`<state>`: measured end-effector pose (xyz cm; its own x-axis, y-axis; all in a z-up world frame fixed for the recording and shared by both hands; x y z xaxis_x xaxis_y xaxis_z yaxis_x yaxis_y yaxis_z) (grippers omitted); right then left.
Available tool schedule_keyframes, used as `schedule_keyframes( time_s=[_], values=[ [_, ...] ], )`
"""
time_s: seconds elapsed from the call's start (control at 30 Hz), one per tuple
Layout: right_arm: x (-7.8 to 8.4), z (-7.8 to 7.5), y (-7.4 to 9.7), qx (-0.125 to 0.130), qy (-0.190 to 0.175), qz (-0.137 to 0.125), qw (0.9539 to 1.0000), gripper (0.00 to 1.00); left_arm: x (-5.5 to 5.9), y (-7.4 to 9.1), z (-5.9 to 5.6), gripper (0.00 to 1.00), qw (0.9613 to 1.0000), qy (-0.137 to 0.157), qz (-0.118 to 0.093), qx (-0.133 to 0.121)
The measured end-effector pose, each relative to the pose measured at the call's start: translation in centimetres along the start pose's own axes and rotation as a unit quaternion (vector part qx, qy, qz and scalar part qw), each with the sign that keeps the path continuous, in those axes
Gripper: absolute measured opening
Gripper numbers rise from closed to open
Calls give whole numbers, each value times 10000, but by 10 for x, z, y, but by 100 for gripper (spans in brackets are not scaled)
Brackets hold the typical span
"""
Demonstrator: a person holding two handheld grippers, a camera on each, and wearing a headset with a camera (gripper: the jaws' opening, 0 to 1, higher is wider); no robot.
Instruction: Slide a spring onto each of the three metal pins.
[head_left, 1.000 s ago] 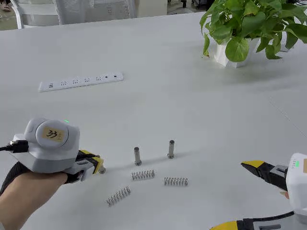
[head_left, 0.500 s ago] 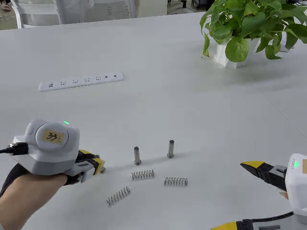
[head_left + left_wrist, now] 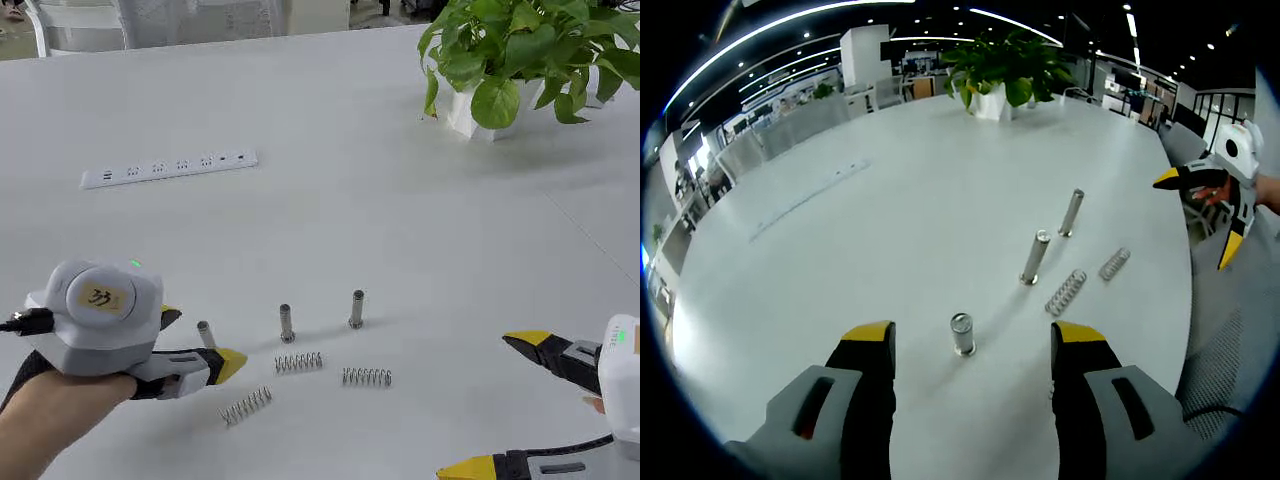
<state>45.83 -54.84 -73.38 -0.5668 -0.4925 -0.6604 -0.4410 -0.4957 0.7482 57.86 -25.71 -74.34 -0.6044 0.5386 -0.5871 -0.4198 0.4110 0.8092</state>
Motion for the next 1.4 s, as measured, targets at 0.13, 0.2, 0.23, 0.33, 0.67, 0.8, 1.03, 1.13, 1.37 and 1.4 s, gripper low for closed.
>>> schedule_keyframes(
  time_s=[0.13, 0.2, 0.23, 0.33, 0.67, 0.8, 1.03, 1.13, 1.37, 1.4],
  values=[
    [0, -1, 0, 8, 9, 5, 10000, 99, 4, 0, -1, 79, 9999, 39, -100, 132],
    [0, -1, 0, 14, 9, 7, 10000, 99, 6, 0, 0, 84, 9997, 73, -165, 179],
    [0, -2, 0, 14, 7, 6, 10000, 99, 6, 1, 1, 86, 9995, 101, -220, 198],
    [-2, -3, 1, 15, -8, -16, 10000, 99, 7, 2, -2, 99, 9988, 111, -315, 366],
    [-5, -8, 1, 12, -16, -53, 10000, 99, 12, 7, -8, 99, 9968, -61, -529, 597],
    [-5, -10, 1, 12, -29, -62, 10000, 99, 18, 10, -10, 99, 9964, -20, -566, 633],
    [-6, -10, 2, -3, 30, -22, 10000, 99, 31, 19, -17, 99, 9955, 65, -622, 715],
    [-6, -10, 2, -17, 75, -2, 10000, 99, 38, 24, -23, 99, 9955, 38, -606, 732],
    [-9, -9, 1, -51, 169, 30, 9998, 99, 50, 36, -27, 99, 9956, 92, -639, 684],
    [-9, -9, 1, -59, 183, 39, 9998, 99, 52, 38, -27, 99, 9956, 78, -654, 666]
  ],
)
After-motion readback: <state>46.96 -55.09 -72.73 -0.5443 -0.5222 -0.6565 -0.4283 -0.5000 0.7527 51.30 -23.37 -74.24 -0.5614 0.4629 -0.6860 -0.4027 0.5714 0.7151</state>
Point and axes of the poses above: the centre of the closed fingertips' face, and the gripper's own axes: y roughly backward along the fingers, z roughly to its left, x roughly out of its underside, the point moved 6 cm from there along y, roughly backward along the fingers, and after that the axes turned 12 degrees about z, right-handed, at the moved point
